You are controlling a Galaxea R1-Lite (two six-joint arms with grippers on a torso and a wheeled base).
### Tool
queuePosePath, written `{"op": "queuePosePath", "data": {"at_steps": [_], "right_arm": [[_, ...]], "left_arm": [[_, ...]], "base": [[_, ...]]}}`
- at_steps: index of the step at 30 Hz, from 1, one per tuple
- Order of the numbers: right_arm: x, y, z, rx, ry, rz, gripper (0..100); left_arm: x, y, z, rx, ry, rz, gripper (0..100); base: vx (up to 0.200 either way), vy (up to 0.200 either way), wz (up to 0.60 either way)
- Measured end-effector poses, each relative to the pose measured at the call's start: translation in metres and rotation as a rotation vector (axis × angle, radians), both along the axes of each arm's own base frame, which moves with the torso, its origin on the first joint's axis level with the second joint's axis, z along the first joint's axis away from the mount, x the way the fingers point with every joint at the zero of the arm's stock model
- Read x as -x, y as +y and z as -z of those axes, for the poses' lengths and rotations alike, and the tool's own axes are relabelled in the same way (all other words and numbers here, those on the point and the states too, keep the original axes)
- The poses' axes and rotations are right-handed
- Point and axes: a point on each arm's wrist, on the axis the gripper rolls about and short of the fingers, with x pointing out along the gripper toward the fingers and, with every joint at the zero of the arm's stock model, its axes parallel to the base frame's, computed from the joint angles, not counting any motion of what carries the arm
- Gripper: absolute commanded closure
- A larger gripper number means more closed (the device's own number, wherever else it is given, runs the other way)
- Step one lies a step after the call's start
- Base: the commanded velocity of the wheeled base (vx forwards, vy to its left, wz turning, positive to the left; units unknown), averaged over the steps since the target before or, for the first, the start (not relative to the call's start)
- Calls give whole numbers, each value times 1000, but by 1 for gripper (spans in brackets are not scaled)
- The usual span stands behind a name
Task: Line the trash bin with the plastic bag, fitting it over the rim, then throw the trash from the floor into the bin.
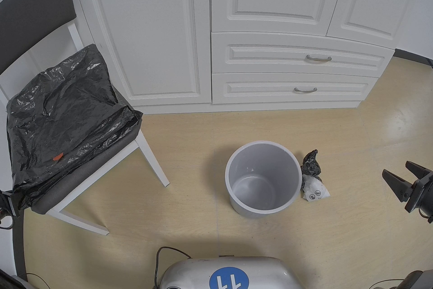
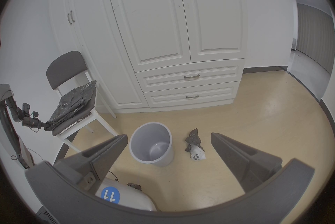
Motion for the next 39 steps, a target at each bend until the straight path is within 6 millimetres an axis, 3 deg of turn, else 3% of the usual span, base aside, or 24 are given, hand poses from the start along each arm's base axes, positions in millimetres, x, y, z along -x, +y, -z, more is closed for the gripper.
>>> {"op": "queuePosePath", "data": {"at_steps": [13, 19, 27, 39], "right_arm": [[1, 1, 4, 6, 6, -19, 0], [1, 2, 4, 11, 5, -22, 0], [0, 2, 5, 33, 10, -25, 0], [-4, 5, 1, 40, 5, -44, 0]], "left_arm": [[7, -26, -1, 28, -46, 32, 100], [3, -46, -17, 138, -133, 59, 100], [2, -84, -45, 220, -258, 222, 100], [22, -116, -69, 246, -386, 389, 100]], "base": [[0, 0, 0], [0, 0, 0], [0, 0, 0], [0, 0, 0]]}}
